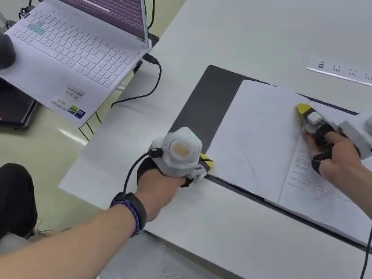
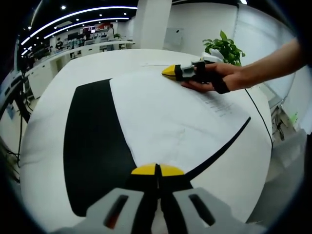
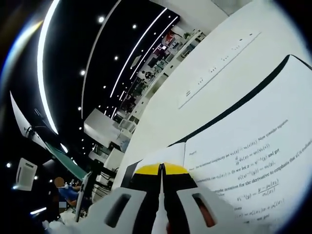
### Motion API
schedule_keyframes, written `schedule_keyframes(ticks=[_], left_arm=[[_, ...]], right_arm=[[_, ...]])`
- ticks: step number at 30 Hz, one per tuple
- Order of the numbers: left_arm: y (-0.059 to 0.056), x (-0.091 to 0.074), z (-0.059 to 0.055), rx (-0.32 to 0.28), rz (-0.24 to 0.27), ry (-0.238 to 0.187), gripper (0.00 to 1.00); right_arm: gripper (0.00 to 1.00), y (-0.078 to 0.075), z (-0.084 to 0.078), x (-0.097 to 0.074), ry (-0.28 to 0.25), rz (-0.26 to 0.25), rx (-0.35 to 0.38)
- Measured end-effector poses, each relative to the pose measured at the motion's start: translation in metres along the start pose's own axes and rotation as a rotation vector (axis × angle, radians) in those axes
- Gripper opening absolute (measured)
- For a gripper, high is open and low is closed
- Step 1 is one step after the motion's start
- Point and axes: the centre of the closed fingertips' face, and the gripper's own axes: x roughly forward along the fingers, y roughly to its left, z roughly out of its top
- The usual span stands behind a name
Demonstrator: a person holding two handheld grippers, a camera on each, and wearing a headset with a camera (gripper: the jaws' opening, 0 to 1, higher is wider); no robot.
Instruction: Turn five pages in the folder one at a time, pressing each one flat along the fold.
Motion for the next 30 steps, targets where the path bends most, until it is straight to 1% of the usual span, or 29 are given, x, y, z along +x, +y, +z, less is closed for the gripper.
schedule_keyframes(ticks=[4, 8, 11, 12, 15, 16, 19, 23, 27, 28, 29, 30], left_arm=[[0.001, 0.000, 0.000, 0.004, 0.002, 0.002, 0.00], [0.000, 0.000, 0.000, 0.007, 0.001, 0.005, 0.00], [0.000, 0.000, 0.001, 0.008, -0.001, 0.005, 0.00], [0.000, 0.000, 0.001, 0.008, -0.001, 0.006, 0.00], [0.001, 0.001, 0.001, 0.010, -0.001, 0.010, 0.00], [0.001, 0.001, 0.000, 0.010, -0.002, 0.011, 0.00], [0.001, 0.000, 0.000, 0.007, -0.001, 0.011, 0.00], [0.001, 0.000, 0.000, 0.003, 0.002, 0.009, 0.00], [0.001, 0.000, 0.000, 0.000, 0.004, 0.008, 0.00], [0.001, 0.000, 0.000, -0.001, 0.004, 0.008, 0.00], [0.001, 0.000, 0.000, -0.002, 0.004, 0.008, 0.00], [0.001, 0.000, 0.000, -0.003, 0.003, 0.008, 0.00]], right_arm=[[0.00, -0.008, 0.008, 0.007, -0.032, -0.012, 0.026], [0.00, -0.010, 0.011, 0.010, -0.057, -0.021, 0.048], [0.00, -0.008, 0.010, 0.009, -0.058, -0.018, 0.040], [0.00, -0.008, 0.009, 0.008, -0.053, -0.016, 0.026], [0.00, -0.007, 0.005, 0.005, -0.036, -0.002, 0.046], [0.00, -0.006, 0.002, 0.004, -0.018, 0.008, 0.026], [0.00, -0.001, -0.007, -0.003, 0.006, 0.020, 0.008], [0.00, 0.003, -0.014, -0.010, 0.022, 0.026, -0.013], [0.00, 0.007, -0.021, -0.016, 0.037, 0.033, -0.015], [0.00, 0.009, -0.024, -0.019, 0.045, 0.036, -0.022], [0.00, 0.017, -0.028, -0.024, 0.050, 0.039, -0.029], [0.00, 0.021, -0.031, -0.028, 0.059, 0.042, -0.034]])
